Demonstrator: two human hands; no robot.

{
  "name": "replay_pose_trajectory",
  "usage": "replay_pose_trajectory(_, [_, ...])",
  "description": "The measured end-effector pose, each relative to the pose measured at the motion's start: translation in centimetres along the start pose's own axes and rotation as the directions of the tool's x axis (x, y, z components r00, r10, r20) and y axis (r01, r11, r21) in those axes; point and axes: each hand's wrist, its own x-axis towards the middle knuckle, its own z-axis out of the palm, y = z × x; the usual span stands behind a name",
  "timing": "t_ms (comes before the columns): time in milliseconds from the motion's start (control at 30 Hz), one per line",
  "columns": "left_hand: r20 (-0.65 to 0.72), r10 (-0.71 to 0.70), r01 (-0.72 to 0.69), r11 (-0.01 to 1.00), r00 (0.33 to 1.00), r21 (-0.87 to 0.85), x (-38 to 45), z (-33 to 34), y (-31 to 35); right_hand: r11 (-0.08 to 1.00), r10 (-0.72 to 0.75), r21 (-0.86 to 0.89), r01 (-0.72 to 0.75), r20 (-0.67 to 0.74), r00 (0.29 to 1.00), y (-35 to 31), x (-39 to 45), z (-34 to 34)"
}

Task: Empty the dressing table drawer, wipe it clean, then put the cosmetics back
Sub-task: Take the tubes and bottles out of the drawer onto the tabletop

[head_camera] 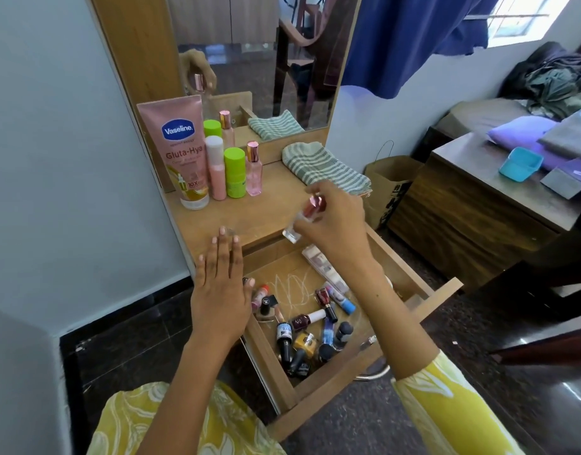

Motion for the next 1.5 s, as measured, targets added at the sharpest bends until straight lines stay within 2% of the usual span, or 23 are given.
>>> replay_pose_trajectory(167, [-0.011,-0.007,0.007,1.000,1.000,0.000,0.0,0.2,-0.3,1.000,-0.012,0.004,0.012,-0.092,0.996,-1.1,4.1,3.9])
replay_pose_trajectory(333, [-0.022,-0.011,0.010,1.000,1.000,-0.014,0.0,0.3,-0.2,1.000,0.008,0.024,-0.005,-0.102,0.995,-0.3,6.3,6.5])
replay_pose_trajectory(733, [-0.043,-0.020,0.020,1.000,0.999,-0.009,-0.1,0.8,-0.2,0.970,0.140,0.224,-0.094,-0.199,0.970,1.4,8.1,9.9])
replay_pose_trajectory(900, [-0.034,-0.023,0.023,1.000,0.999,0.000,-0.1,0.8,-0.2,0.949,0.176,0.290,-0.123,-0.167,0.970,1.2,8.5,10.7])
replay_pose_trajectory(1067, [-0.041,-0.009,0.008,1.000,0.999,-0.018,-0.1,0.6,-0.2,0.958,0.183,0.239,-0.157,-0.092,0.979,1.9,7.8,10.0])
replay_pose_trajectory(1167, [-0.035,0.004,-0.004,1.000,0.999,-0.016,-0.2,0.4,-0.3,0.966,0.138,0.234,-0.112,-0.096,0.986,2.4,5.7,8.7])
replay_pose_trajectory(1267, [-0.019,0.006,-0.006,1.000,1.000,-0.015,-0.2,0.2,-0.5,0.979,-0.044,0.195,0.062,-0.096,0.994,2.5,2.0,7.1])
replay_pose_trajectory(1333, [0.005,0.025,-0.025,0.999,1.000,-0.023,-0.2,-0.1,-0.8,0.972,-0.169,0.168,0.165,0.011,0.986,2.6,-0.4,6.0])
replay_pose_trajectory(1400, [0.035,0.058,-0.057,0.998,0.998,-0.039,-0.1,-0.5,-1.3,0.965,-0.240,0.172,0.200,0.255,0.937,2.9,-2.3,4.9])
replay_pose_trajectory(1467, [0.058,0.082,-0.078,0.995,0.995,-0.062,0.0,-0.8,-1.6,0.970,-0.244,0.124,0.211,0.543,0.804,3.1,-3.3,4.0])
replay_pose_trajectory(1500, [0.065,0.086,-0.082,0.994,0.994,-0.065,0.0,-1.0,-1.7,0.969,-0.226,0.071,0.236,0.641,0.733,3.3,-3.8,3.9])
